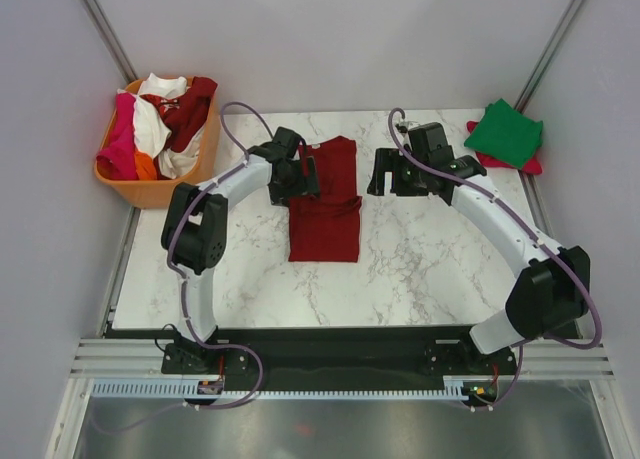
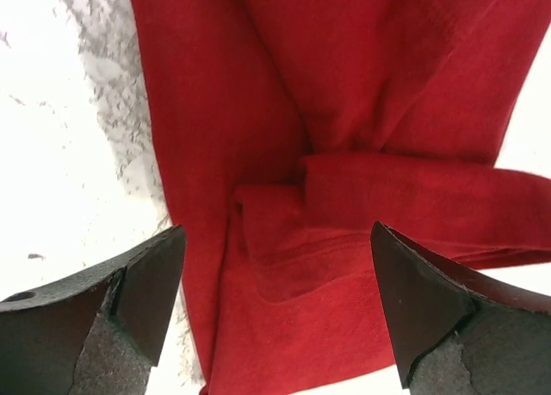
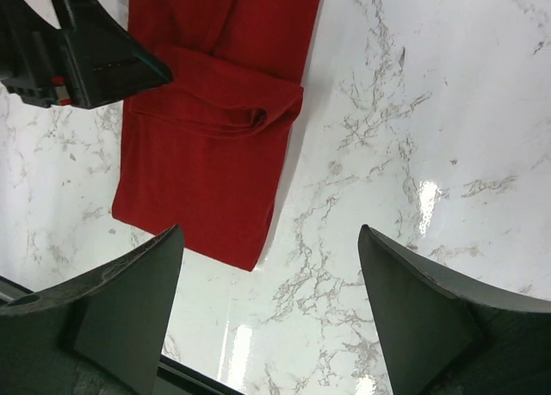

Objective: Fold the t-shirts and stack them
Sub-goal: Fold the tshirt

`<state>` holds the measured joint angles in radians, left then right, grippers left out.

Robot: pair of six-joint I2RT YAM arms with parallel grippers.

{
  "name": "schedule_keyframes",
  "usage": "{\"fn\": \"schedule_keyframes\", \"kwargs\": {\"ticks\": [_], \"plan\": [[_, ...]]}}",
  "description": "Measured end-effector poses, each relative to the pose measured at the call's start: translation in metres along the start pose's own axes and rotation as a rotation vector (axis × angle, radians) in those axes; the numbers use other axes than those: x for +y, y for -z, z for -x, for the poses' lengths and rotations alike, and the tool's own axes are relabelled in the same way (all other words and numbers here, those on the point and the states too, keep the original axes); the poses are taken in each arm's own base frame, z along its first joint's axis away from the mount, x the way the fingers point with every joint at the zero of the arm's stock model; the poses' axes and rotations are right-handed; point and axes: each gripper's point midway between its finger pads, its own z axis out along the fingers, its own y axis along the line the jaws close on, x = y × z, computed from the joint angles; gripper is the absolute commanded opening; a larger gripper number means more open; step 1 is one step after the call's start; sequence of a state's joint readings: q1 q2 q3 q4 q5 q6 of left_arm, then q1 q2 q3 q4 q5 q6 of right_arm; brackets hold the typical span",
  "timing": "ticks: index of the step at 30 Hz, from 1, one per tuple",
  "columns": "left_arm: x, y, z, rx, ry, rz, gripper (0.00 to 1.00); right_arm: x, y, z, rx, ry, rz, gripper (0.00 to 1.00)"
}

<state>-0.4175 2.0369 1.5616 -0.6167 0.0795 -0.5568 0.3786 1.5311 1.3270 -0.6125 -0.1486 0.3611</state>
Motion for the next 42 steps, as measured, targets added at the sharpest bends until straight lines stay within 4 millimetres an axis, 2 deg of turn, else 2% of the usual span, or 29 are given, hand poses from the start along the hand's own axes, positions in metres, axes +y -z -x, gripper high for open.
{"fn": "schedule_keyframes", "kwargs": {"ticks": [3, 9, 10, 12, 13, 15, 16, 17, 21, 35, 38, 42], "plan": [[-0.003, -0.004, 0.004, -0.007, -0.001, -0.005, 0.91, 0.002, 0.009, 0.003, -0.025, 0.007, 0.006, 0.90], [-0.010, -0.011, 0.005, -0.005, -0.005, -0.012, 0.80, -0.007, 0.004, -0.008, 0.001, 0.015, -0.022, 0.90], [-0.011, -0.012, 0.004, -0.004, -0.007, -0.013, 0.71, -0.008, 0.003, -0.010, 0.005, 0.016, -0.026, 0.90], [-0.014, -0.013, 0.001, 0.002, -0.001, -0.014, 0.61, -0.010, 0.003, -0.011, 0.008, 0.018, -0.032, 0.90], [-0.015, -0.014, 0.001, 0.003, 0.001, -0.016, 0.48, -0.011, 0.002, -0.012, 0.009, 0.019, -0.036, 0.90], [-0.016, -0.014, 0.000, 0.006, 0.006, -0.018, 0.32, -0.013, 0.002, -0.014, 0.013, 0.022, -0.041, 0.90], [-0.017, -0.015, 0.000, 0.006, 0.010, -0.018, 0.21, -0.014, 0.001, -0.015, 0.016, 0.023, -0.043, 0.91], [-0.018, -0.015, 0.001, 0.006, 0.011, -0.021, 0.03, -0.015, 0.001, -0.016, 0.017, 0.024, -0.047, 0.90], [-0.017, -0.014, 0.005, -0.006, 0.011, -0.013, 0.02, -0.017, 0.000, -0.018, 0.021, 0.030, -0.054, 0.90], [0.016, -0.004, 0.019, -0.035, 0.060, 0.081, 0.02, -0.019, -0.001, -0.021, 0.026, 0.037, -0.061, 0.90], [0.020, 0.003, 0.019, -0.051, 0.068, 0.103, 0.02, -0.019, -0.001, -0.021, 0.026, 0.037, -0.061, 0.90], [0.021, 0.023, 0.030, -0.107, 0.079, 0.122, 0.02, -0.021, -0.002, -0.024, 0.035, 0.036, -0.063, 0.90]]}}
